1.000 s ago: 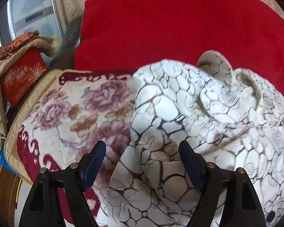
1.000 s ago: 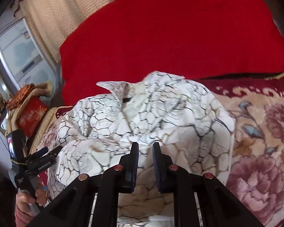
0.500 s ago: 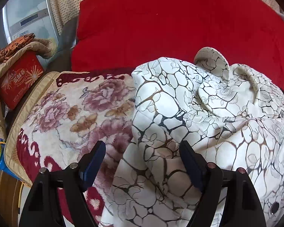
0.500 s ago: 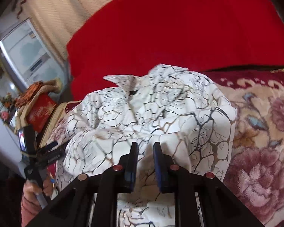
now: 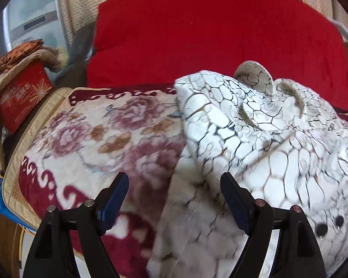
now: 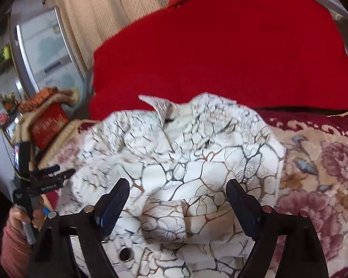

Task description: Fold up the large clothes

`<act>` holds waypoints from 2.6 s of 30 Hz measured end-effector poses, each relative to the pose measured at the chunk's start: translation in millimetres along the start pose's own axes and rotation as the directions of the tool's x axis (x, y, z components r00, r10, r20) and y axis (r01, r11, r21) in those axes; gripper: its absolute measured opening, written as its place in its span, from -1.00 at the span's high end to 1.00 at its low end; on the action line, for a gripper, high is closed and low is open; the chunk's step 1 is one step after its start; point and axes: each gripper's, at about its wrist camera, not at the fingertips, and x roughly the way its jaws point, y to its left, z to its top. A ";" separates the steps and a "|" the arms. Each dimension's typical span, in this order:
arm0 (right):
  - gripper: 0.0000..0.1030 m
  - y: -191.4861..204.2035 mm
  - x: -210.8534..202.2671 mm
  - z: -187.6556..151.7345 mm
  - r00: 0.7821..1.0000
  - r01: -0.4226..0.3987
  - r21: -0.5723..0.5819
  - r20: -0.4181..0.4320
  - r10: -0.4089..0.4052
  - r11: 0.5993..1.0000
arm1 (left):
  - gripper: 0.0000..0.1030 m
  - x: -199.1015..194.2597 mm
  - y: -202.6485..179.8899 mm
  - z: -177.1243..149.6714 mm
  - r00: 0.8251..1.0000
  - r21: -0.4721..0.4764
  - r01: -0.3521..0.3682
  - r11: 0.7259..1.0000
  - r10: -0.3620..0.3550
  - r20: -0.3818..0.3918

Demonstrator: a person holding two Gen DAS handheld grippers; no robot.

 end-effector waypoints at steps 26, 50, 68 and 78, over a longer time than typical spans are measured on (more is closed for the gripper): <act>-0.70 -68.8 -104.8 -172.9 0.917 0.028 0.168 -0.397 0.042 0.985 | -0.48 20.2 41.9 -158.4 0.906 -0.143 0.143 0.979 -0.188 -0.379; 0.61 -43.9 -4.5 -231.0 0.804 0.167 0.094 -0.589 -0.080 0.982 | 0.76 63.5 -0.7 -173.2 0.857 -0.048 0.300 0.953 -0.291 -0.425; 0.84 24.5 -82.7 -176.0 0.905 -0.029 0.046 -0.424 0.046 0.998 | 0.92 2.0 -0.8 -159.9 0.807 -0.059 0.536 0.842 -0.532 -0.257; 0.64 -69.8 -93.2 -209.2 0.808 0.132 0.199 -0.589 0.011 0.971 | -0.26 44.3 15.4 -172.2 0.833 -0.159 0.311 0.937 -0.350 -0.429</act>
